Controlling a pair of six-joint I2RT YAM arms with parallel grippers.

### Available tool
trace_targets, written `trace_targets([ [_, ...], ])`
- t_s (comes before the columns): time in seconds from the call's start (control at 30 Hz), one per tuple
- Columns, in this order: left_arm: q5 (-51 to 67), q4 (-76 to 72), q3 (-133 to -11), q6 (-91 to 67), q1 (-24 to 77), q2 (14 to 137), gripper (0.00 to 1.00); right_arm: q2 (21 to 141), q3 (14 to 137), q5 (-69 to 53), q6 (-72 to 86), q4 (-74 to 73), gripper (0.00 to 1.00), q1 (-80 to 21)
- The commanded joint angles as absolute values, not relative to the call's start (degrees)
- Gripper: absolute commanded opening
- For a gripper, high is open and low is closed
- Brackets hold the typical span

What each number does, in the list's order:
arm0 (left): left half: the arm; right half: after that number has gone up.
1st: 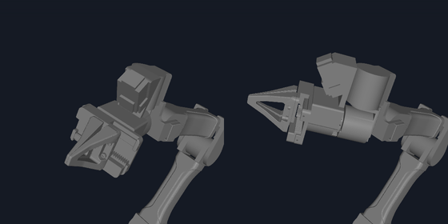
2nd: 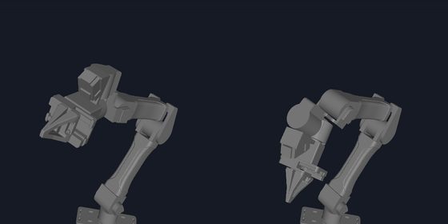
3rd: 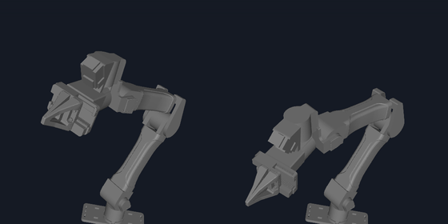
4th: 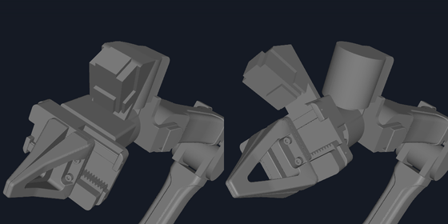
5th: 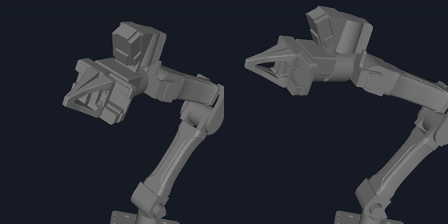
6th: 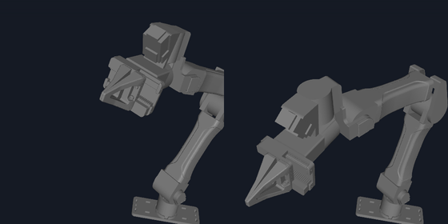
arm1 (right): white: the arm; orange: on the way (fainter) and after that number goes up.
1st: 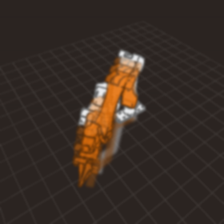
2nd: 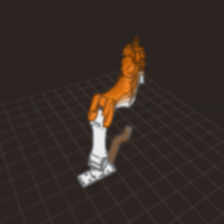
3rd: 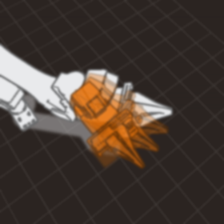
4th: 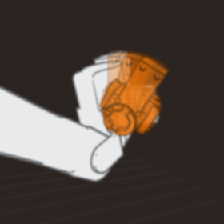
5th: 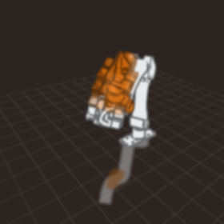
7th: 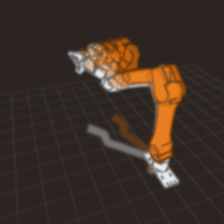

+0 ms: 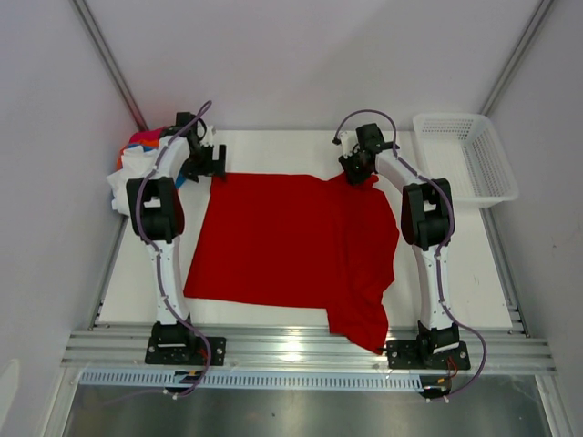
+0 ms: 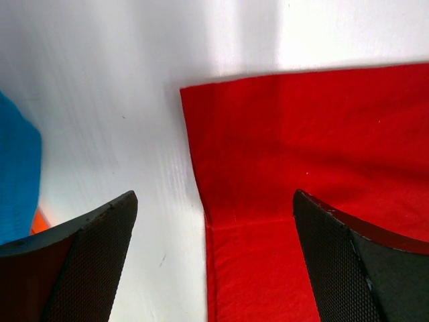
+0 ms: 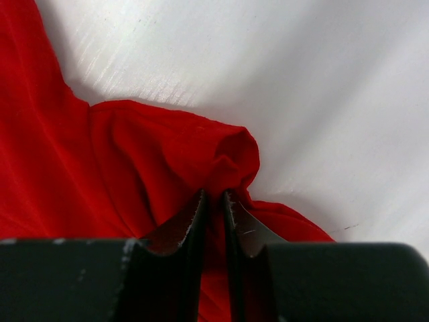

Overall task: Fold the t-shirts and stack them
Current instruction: Flatten the tshirt out

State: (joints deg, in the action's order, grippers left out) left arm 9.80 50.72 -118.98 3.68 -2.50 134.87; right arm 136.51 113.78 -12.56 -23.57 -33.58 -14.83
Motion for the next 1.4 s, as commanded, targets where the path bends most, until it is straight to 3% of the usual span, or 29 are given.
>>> trace_targets([
  [0.0,8.8,54.3,-124.0,4.6,-2.6,136.7,0.99,133.4,113.5,-13.7,-22.9,-33.7,0.20,-15.2],
  [0.2,11.8,54.9,-124.8,4.5,-2.5,137.3,0.98,133.4,113.5,-13.6,-22.9,-33.7,0.20,-15.4],
  [0.3,18.4,55.7,-125.0,4.7,-2.5,138.2,0.90,133.3,113.6,-13.9,-22.8,-33.7,0.20,-15.5],
  [0.47,25.8,59.3,-129.3,4.0,-2.5,141.0,0.90,132.9,113.6,-14.5,-22.7,-34.1,0.20,-15.5],
  [0.87,27.9,60.0,-130.0,3.2,-2.6,141.9,0.88,132.1,113.4,-15.5,-22.5,-34.4,0.20,-15.4],
  [0.9,27.9,60.0,-130.1,3.3,-2.6,141.9,0.84,132.1,113.3,-15.5,-22.5,-34.4,0.19,-15.4],
  [0.97,28.1,60.0,-130.1,3.3,-2.7,142.2,0.62,132.0,113.1,-15.6,-22.5,-34.3,0.12,-15.4],
  [1.0,28.2,60.2,-130.3,3.3,-2.8,142.4,0.48,132.0,113.2,-15.5,-22.5,-34.3,0.03,-15.4],
  [1.03,28.0,60.4,-130.5,3.1,-2.8,142.6,0.29,132.1,113.2,-15.4,-22.4,-34.3,0.00,-15.3],
  [1.07,28.0,60.7,-130.6,2.7,-2.7,142.7,0.01,132.0,113.1,-15.4,-22.4,-34.3,0.00,-15.3],
  [1.37,24.1,58.9,-127.4,4.1,-3.0,139.1,0.00,130.6,112.8,-14.7,-22.4,-33.6,0.00,-15.2],
])
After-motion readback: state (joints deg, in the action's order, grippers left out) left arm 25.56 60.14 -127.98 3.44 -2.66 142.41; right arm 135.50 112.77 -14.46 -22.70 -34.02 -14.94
